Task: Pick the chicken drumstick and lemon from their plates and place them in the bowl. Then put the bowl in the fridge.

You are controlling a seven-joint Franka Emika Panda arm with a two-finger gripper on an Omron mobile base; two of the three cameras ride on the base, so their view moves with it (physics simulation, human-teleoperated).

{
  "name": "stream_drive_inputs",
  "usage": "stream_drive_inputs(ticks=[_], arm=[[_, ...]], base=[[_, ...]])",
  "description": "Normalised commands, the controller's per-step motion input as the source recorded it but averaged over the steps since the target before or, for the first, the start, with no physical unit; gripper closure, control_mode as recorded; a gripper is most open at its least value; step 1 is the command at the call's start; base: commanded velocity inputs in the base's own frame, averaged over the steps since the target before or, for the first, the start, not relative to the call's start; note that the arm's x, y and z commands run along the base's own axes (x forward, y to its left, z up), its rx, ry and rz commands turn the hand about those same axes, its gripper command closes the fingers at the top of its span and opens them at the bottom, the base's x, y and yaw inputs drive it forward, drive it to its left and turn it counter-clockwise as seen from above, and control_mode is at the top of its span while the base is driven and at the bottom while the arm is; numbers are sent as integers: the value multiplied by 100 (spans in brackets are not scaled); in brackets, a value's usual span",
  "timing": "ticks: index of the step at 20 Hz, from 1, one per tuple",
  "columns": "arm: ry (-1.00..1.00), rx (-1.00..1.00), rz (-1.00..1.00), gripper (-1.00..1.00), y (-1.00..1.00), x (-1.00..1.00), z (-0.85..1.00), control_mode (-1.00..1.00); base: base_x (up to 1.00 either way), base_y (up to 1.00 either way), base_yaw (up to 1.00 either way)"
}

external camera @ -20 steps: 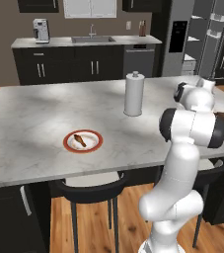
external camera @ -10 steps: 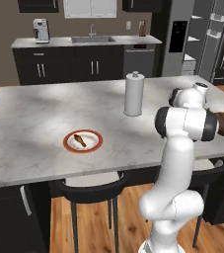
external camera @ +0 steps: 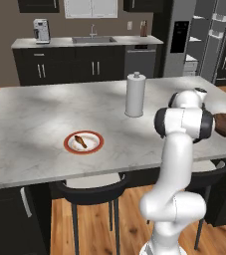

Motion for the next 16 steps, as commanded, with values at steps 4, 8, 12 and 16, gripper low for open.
stream_drive_inputs(ticks=[4, 8, 12, 16], arm=[[0, 0, 0, -100, -6, 30, -24, -100], [0, 0, 0, -100, -9, 32, -17, -100], [0, 0, 0, -100, -11, 26, -13, -100], [0, 0, 0, -100, -11, 15, -13, -100]], base=[[0, 0, 0], [0, 0, 0], [0, 0, 0], [0, 0, 0]])
